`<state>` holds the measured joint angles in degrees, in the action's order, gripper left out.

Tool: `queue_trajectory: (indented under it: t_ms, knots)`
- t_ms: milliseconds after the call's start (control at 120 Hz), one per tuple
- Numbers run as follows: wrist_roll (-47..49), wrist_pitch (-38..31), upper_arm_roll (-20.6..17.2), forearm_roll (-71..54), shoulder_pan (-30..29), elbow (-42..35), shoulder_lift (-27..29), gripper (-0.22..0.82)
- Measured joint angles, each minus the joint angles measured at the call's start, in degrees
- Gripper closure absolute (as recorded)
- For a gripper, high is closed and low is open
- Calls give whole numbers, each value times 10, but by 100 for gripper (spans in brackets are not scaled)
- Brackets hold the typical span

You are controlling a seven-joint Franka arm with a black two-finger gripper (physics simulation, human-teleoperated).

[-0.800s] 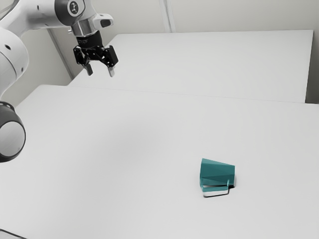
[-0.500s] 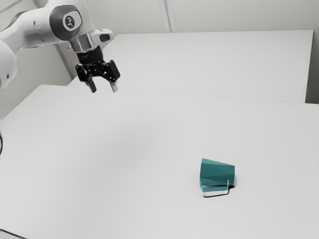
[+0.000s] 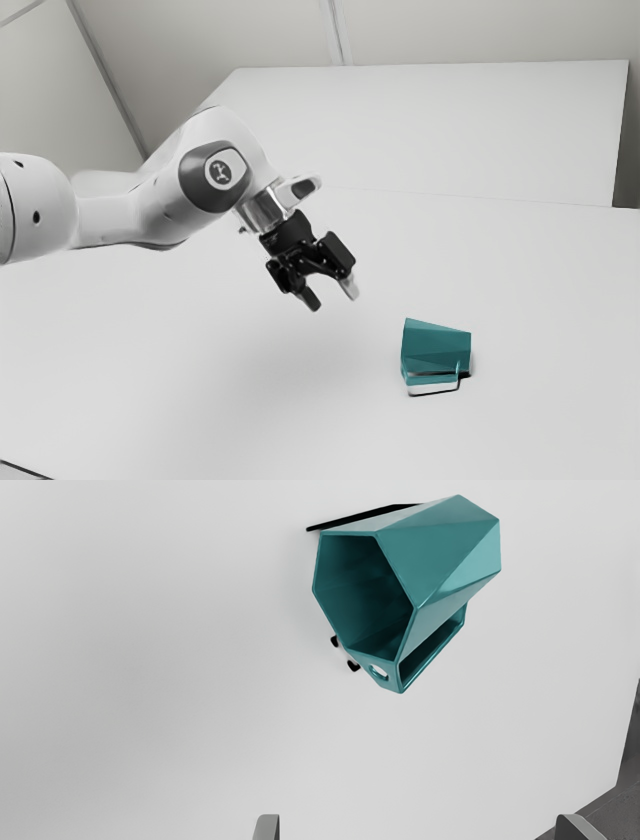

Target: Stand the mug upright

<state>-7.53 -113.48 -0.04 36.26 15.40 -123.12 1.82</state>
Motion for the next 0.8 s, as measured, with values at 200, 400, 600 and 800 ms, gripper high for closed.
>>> queue_trajectory:
  t_ms: [200,400,600,800]
  knots:
    - [-60,-66,-15,118,1,-41,-29,0]
    - [-130,-106,-16,199,-20,-32,-88,0]
    - [-189,-125,-16,241,2,-6,-130,0]
    - [-236,-131,-16,275,18,-17,-121,0]
